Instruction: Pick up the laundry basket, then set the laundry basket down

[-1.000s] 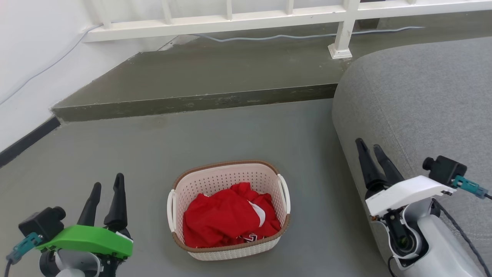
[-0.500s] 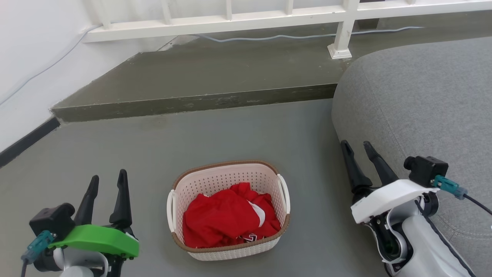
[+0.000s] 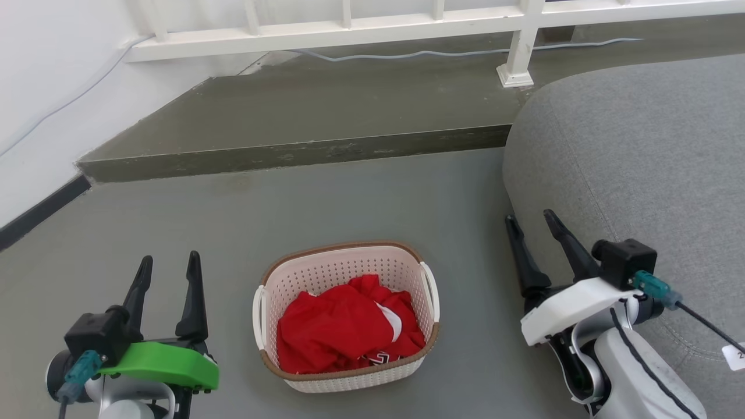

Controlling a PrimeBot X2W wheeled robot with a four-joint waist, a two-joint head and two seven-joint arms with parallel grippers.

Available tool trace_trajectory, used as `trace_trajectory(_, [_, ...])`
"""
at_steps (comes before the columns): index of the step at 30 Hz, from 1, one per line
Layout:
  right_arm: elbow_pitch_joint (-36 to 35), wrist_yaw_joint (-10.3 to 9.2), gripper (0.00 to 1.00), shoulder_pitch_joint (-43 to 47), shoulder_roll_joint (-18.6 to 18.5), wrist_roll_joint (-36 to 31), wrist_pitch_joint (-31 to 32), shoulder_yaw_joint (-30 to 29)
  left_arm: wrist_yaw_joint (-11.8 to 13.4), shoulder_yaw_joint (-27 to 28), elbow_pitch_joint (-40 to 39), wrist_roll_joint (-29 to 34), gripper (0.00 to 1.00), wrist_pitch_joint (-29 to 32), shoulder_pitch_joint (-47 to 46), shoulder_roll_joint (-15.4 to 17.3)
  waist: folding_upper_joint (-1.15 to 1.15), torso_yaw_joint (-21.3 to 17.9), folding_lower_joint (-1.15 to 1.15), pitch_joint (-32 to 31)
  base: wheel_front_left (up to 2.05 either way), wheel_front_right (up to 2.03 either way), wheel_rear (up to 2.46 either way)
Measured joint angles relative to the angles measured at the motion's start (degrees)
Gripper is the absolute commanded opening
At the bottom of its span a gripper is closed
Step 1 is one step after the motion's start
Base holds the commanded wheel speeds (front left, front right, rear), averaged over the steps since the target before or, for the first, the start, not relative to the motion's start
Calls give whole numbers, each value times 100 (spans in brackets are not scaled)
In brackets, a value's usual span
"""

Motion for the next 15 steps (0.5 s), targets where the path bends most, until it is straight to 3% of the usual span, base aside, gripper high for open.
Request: trace_trajectory(15, [29,7,100,-4,52,-300,-55,-40,-11,64,-20,222,100,-66,-3,-56,0,3,0,29,0,0,0])
